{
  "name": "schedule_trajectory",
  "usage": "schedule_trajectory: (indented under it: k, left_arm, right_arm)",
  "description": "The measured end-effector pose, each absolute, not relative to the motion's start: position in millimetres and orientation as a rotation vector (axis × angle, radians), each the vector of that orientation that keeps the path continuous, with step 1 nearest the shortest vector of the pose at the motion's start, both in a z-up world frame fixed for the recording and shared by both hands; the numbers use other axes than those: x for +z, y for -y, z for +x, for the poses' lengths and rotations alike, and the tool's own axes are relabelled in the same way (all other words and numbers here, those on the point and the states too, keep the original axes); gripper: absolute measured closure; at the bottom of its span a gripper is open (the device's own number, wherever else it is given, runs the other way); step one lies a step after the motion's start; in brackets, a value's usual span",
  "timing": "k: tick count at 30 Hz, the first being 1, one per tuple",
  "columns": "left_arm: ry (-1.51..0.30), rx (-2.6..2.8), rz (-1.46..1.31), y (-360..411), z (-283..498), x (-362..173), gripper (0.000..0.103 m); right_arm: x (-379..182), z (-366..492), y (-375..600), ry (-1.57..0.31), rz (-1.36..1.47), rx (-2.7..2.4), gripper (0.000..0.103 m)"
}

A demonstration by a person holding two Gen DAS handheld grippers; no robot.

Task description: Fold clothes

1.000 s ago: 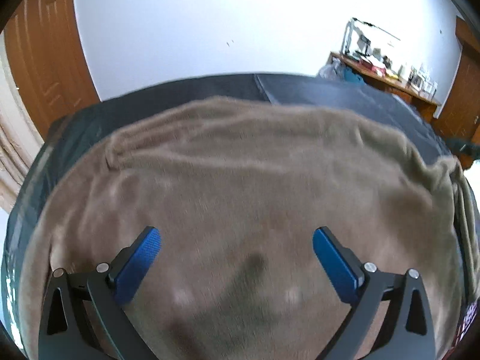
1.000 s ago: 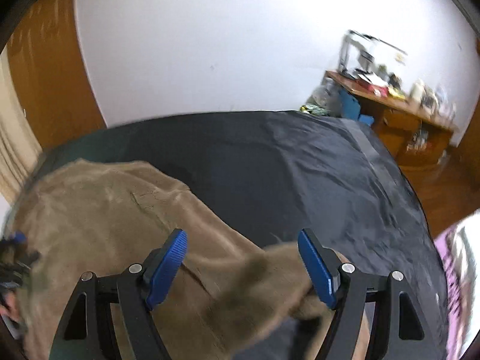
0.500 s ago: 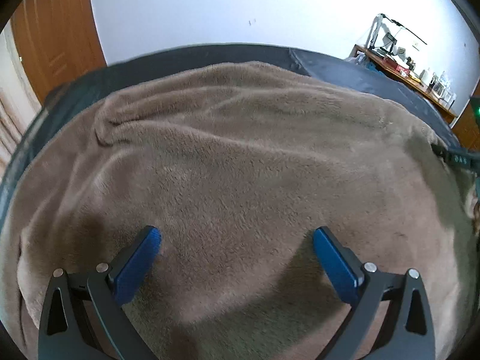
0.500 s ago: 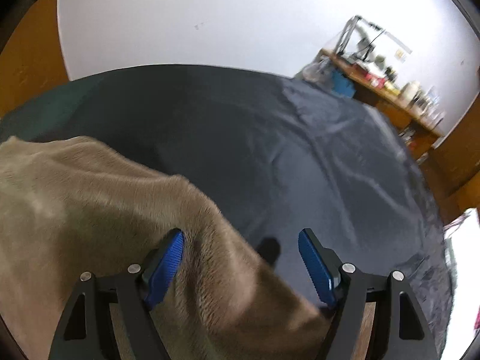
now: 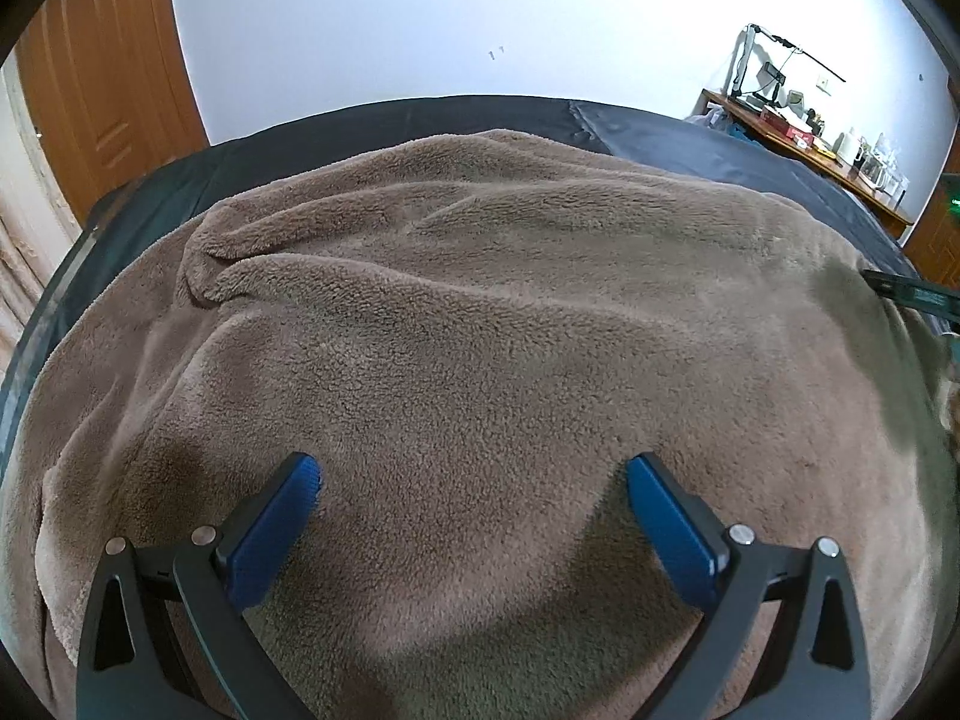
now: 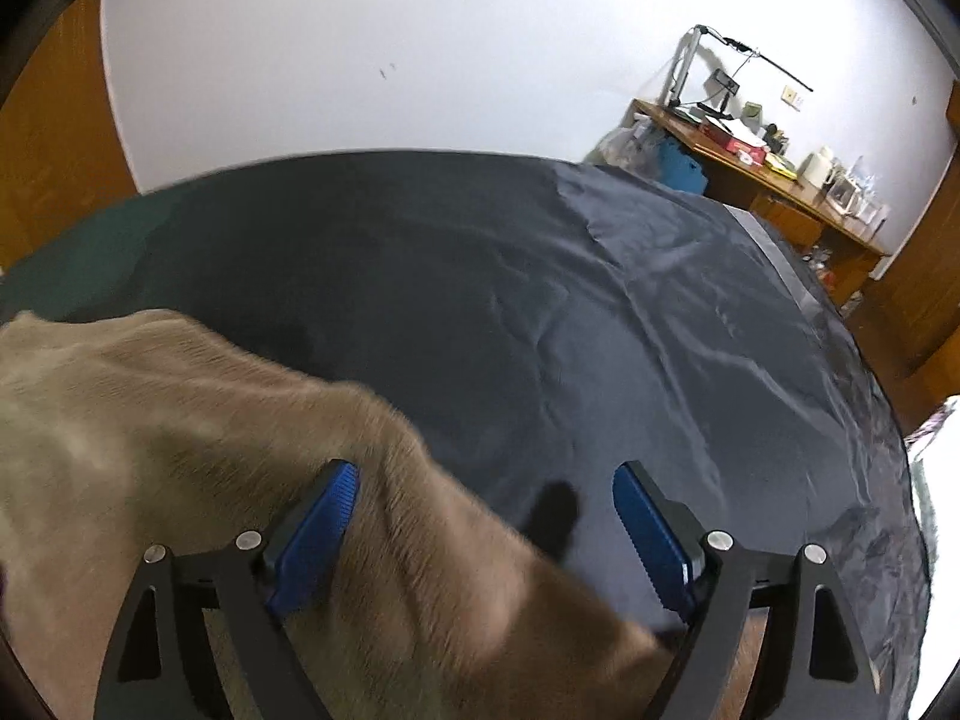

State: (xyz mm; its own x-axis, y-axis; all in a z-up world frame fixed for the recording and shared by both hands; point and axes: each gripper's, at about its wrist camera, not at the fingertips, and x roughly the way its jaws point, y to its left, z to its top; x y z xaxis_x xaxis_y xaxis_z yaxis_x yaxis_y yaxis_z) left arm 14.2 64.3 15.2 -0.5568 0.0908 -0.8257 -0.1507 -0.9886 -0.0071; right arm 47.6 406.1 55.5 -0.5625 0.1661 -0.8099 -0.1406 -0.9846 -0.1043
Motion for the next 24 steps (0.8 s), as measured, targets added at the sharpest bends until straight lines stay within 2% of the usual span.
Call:
schedule_trajectory:
  k: [8,21,24]
  left_arm:
    - [-0.091,2.66,-1.397,-66,17,15,0.001]
    - [-0.085,2.665,-1.393,-64,19,15,0.001]
    - [-0.085,2.666,-1.393,-63,19,16,0.001]
  right_arm:
    - [101,169,-422,-0.09,-1.256,2.815,0.015]
    - [91,400,-535,-0.431,-1.02,2.615,0.015]
    - [86,446,-559,-0.579,-0.976,2.605,0.024]
